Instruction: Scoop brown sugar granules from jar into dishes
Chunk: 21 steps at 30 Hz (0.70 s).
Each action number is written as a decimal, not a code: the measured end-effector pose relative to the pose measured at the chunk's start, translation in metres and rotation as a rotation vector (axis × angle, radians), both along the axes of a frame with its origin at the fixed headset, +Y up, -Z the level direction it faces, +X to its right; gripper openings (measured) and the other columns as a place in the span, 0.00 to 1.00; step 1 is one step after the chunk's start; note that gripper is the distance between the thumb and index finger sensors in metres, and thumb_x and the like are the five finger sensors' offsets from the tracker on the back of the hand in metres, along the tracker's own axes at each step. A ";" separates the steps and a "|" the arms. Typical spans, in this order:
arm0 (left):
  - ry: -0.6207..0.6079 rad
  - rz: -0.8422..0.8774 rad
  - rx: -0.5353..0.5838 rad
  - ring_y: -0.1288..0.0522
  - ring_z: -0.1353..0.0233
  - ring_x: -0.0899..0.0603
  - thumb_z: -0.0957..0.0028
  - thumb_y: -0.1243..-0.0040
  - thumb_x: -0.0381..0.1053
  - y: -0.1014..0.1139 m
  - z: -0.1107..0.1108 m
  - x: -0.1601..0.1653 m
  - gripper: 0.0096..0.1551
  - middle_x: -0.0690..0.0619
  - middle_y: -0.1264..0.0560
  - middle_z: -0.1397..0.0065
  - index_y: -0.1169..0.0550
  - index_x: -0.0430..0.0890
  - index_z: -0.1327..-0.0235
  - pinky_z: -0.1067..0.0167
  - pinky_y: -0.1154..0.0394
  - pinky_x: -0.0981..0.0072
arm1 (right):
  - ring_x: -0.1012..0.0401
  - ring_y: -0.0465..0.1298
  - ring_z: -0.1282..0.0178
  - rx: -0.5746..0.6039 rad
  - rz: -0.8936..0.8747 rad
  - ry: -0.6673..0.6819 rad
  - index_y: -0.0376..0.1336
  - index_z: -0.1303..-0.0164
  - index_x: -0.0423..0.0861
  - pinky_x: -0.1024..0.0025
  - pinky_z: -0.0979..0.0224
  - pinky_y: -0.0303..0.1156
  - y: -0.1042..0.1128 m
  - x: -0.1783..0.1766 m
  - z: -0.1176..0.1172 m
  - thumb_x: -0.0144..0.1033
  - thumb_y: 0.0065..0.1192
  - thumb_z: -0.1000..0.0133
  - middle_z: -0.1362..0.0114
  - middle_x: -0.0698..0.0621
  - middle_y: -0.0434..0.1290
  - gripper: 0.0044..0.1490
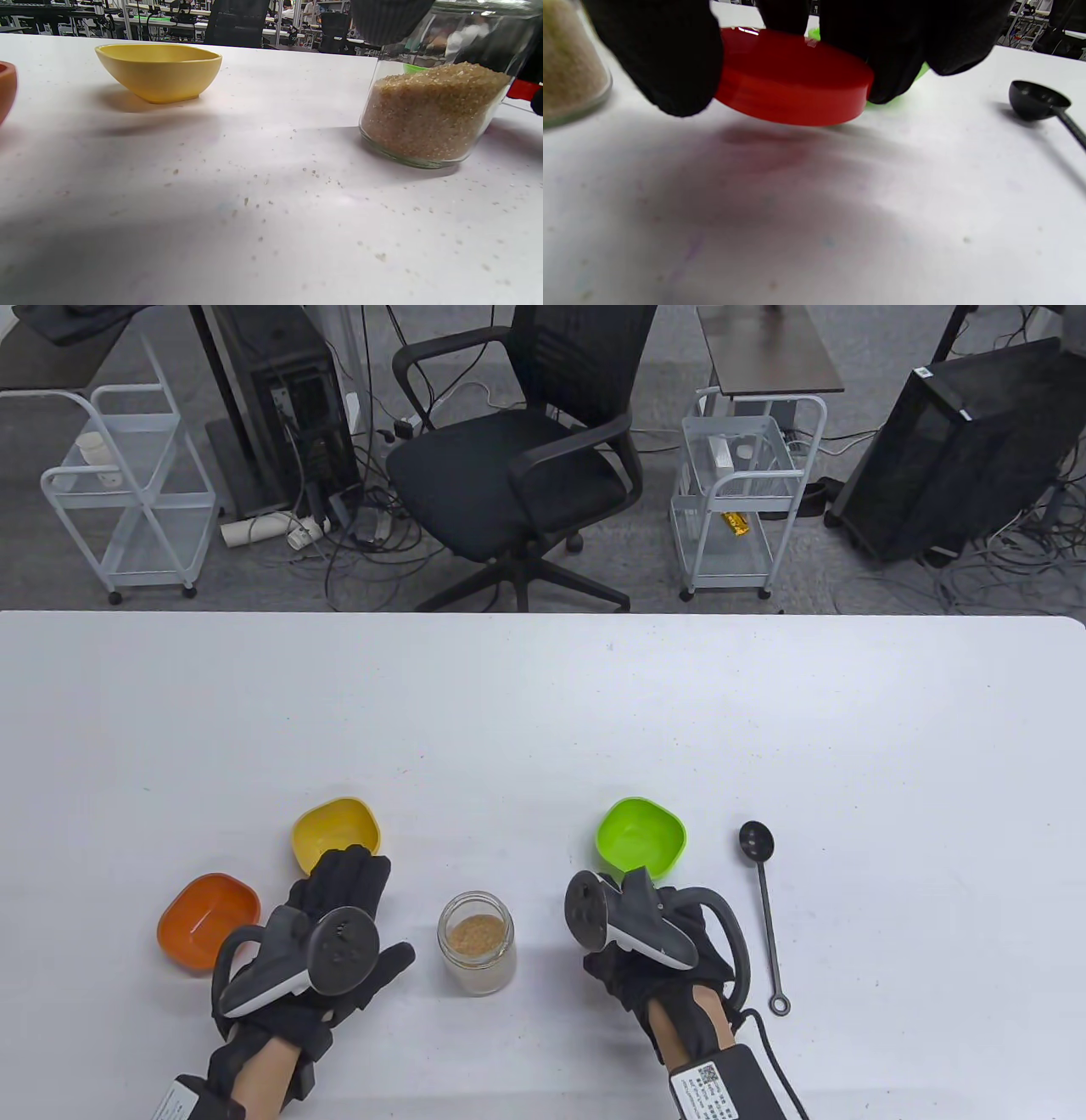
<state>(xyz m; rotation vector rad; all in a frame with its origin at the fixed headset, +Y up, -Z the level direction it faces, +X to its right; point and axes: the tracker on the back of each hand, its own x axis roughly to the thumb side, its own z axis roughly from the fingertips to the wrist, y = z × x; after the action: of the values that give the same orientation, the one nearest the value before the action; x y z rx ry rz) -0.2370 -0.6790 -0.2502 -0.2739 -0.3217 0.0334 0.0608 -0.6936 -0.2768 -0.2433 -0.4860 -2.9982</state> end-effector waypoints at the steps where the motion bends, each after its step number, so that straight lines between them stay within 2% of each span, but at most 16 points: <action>1: 0.001 0.002 -0.003 0.61 0.09 0.29 0.36 0.48 0.69 0.000 0.000 0.000 0.59 0.37 0.64 0.09 0.62 0.40 0.13 0.18 0.52 0.31 | 0.39 0.72 0.24 -0.010 0.006 0.000 0.50 0.17 0.49 0.37 0.23 0.67 -0.005 0.000 0.000 0.58 0.71 0.50 0.14 0.40 0.62 0.55; 4: -0.001 0.007 -0.015 0.61 0.09 0.28 0.36 0.48 0.69 0.000 0.000 0.000 0.59 0.37 0.64 0.09 0.62 0.39 0.13 0.18 0.52 0.31 | 0.39 0.72 0.25 -0.027 0.029 0.003 0.50 0.17 0.49 0.37 0.22 0.67 -0.015 -0.001 -0.001 0.58 0.70 0.50 0.14 0.40 0.62 0.56; 13: -0.012 0.000 -0.047 0.61 0.10 0.27 0.36 0.48 0.69 -0.002 0.000 0.002 0.61 0.36 0.65 0.09 0.63 0.39 0.13 0.18 0.51 0.31 | 0.40 0.70 0.24 -0.035 0.051 0.007 0.49 0.16 0.50 0.37 0.22 0.65 -0.024 -0.002 0.000 0.60 0.69 0.50 0.13 0.41 0.59 0.56; 17: -0.011 0.001 -0.050 0.61 0.10 0.27 0.36 0.48 0.69 -0.002 -0.001 0.002 0.61 0.36 0.65 0.09 0.63 0.38 0.13 0.18 0.52 0.31 | 0.39 0.69 0.23 -0.045 0.048 0.008 0.48 0.16 0.50 0.36 0.21 0.64 -0.022 -0.001 0.001 0.61 0.68 0.50 0.13 0.41 0.58 0.57; 21: -0.010 0.000 -0.054 0.61 0.10 0.27 0.36 0.48 0.69 -0.002 -0.001 0.002 0.61 0.36 0.65 0.09 0.63 0.38 0.13 0.18 0.52 0.31 | 0.39 0.69 0.23 -0.005 -0.008 -0.011 0.49 0.17 0.49 0.36 0.21 0.64 -0.008 0.009 0.004 0.61 0.67 0.50 0.13 0.41 0.59 0.56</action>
<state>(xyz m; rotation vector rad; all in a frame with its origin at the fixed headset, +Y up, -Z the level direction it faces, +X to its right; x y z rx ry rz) -0.2349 -0.6813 -0.2509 -0.3281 -0.3314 0.0408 0.0696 -0.7013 -0.2727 -0.2297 -0.4942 -3.0081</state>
